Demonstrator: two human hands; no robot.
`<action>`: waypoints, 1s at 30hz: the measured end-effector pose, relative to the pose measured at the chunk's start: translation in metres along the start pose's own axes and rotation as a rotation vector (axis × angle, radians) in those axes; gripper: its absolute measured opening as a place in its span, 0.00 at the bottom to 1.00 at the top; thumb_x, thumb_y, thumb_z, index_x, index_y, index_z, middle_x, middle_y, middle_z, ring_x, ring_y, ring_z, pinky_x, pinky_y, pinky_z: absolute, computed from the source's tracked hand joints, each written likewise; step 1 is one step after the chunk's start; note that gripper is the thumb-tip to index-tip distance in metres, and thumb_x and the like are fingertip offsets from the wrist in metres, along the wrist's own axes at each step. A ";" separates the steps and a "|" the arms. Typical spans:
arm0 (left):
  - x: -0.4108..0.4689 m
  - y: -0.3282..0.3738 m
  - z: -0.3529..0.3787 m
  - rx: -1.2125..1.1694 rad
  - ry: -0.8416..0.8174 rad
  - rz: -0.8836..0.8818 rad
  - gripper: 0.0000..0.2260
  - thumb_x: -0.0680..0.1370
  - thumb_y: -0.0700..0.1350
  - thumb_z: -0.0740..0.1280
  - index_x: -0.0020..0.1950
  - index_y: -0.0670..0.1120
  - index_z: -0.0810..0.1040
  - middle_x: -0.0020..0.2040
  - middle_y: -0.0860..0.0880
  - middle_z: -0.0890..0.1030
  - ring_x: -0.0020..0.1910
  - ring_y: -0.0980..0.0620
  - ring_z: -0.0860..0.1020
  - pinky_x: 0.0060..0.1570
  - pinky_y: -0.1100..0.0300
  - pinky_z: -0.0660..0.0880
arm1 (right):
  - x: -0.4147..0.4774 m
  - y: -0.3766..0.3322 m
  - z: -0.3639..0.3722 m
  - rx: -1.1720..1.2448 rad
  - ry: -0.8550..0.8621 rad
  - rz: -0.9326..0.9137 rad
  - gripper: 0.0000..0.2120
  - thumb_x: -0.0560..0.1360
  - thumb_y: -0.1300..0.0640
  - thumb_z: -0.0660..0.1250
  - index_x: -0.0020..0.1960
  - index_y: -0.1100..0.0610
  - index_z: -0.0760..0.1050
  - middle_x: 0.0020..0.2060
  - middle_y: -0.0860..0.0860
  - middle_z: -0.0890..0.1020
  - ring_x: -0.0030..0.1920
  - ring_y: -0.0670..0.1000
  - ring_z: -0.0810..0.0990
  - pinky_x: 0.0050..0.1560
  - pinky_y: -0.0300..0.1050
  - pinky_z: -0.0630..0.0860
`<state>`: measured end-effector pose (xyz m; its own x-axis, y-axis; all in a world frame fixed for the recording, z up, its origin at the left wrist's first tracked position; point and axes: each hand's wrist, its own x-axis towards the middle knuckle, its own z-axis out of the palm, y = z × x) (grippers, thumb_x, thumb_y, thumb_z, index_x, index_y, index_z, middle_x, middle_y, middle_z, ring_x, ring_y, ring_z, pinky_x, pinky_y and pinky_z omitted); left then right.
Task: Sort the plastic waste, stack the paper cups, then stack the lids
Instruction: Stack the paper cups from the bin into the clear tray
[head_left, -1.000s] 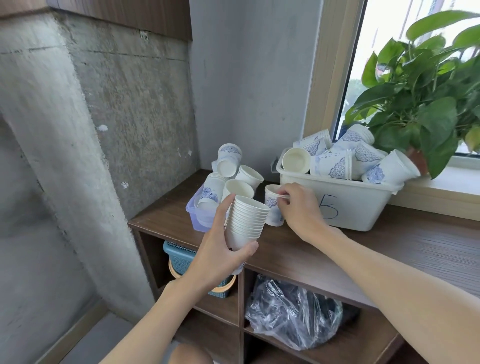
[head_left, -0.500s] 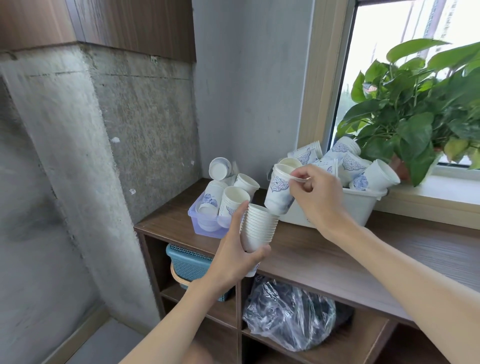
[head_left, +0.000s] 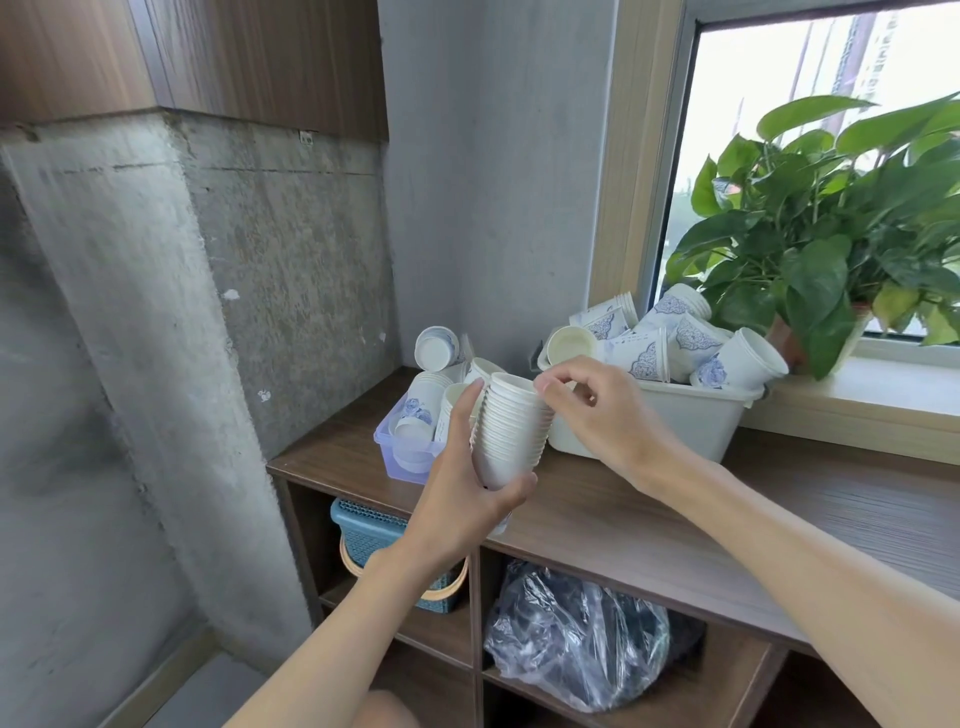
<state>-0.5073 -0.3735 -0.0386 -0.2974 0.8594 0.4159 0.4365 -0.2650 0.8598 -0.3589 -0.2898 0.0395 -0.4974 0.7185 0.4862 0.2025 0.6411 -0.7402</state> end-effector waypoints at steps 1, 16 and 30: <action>0.000 0.001 0.000 -0.004 -0.003 0.010 0.44 0.71 0.44 0.76 0.74 0.71 0.53 0.70 0.50 0.74 0.63 0.48 0.77 0.60 0.42 0.78 | 0.000 -0.002 0.000 0.007 -0.009 0.012 0.08 0.80 0.54 0.63 0.53 0.53 0.80 0.30 0.35 0.74 0.32 0.43 0.66 0.36 0.32 0.65; 0.002 -0.005 -0.035 0.130 0.070 -0.012 0.45 0.70 0.48 0.78 0.74 0.74 0.54 0.60 0.56 0.80 0.52 0.56 0.82 0.53 0.51 0.81 | 0.021 -0.002 0.037 0.004 -0.247 0.004 0.18 0.77 0.50 0.67 0.66 0.50 0.72 0.58 0.48 0.76 0.46 0.37 0.74 0.48 0.32 0.68; 0.059 -0.023 -0.123 0.322 0.193 -0.054 0.43 0.71 0.48 0.76 0.72 0.74 0.53 0.48 0.57 0.81 0.41 0.57 0.80 0.44 0.59 0.78 | 0.137 -0.014 0.108 -0.002 -0.256 -0.007 0.14 0.81 0.50 0.60 0.61 0.55 0.74 0.55 0.48 0.79 0.56 0.49 0.77 0.62 0.46 0.72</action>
<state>-0.6390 -0.3700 0.0030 -0.4687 0.7618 0.4472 0.6514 -0.0439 0.7575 -0.5204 -0.2294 0.0660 -0.6964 0.6223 0.3575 0.1999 0.6466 -0.7362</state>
